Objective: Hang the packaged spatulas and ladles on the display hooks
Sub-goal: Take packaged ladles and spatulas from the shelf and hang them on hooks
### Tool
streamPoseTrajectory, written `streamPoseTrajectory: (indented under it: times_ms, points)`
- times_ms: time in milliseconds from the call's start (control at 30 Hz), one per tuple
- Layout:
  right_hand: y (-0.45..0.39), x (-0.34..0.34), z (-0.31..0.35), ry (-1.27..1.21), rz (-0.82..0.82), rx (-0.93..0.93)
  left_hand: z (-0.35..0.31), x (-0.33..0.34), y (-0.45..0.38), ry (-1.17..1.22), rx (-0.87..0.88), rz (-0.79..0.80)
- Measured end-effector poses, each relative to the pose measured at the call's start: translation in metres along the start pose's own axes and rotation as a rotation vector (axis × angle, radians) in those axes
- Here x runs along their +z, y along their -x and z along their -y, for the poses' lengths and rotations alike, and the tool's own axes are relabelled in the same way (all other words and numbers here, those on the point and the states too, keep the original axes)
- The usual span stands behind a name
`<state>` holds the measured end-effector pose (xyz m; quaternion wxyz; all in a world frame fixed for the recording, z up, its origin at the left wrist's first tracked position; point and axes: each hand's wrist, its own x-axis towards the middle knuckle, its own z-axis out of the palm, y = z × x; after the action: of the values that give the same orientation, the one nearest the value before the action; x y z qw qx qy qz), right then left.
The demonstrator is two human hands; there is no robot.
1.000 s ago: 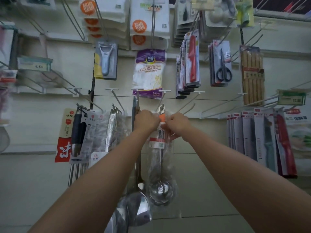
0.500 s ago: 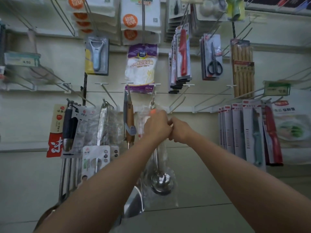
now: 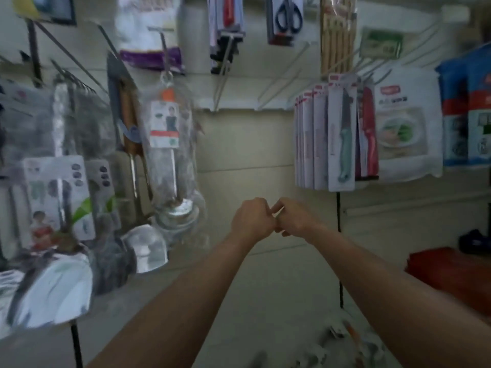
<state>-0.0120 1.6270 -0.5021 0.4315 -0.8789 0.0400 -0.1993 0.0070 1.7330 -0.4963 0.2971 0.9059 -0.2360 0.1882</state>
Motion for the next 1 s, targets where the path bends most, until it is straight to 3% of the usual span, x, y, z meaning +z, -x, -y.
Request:
streamPoseTrajectory:
  times_ms: [200,667,1000]
  points:
    - [0.004,0.019,-0.068,-0.042,0.041,0.121,0.017,0.069,0.014,0.053,-0.104,0.121]
    - [-0.015,0.058,-0.228,-0.105,0.085,0.354,0.078,0.244,0.023,0.417,-0.360,0.372]
    - [0.010,0.042,-0.337,0.139,0.141,0.632,0.092,0.360,0.034,0.489,-0.498,0.595]
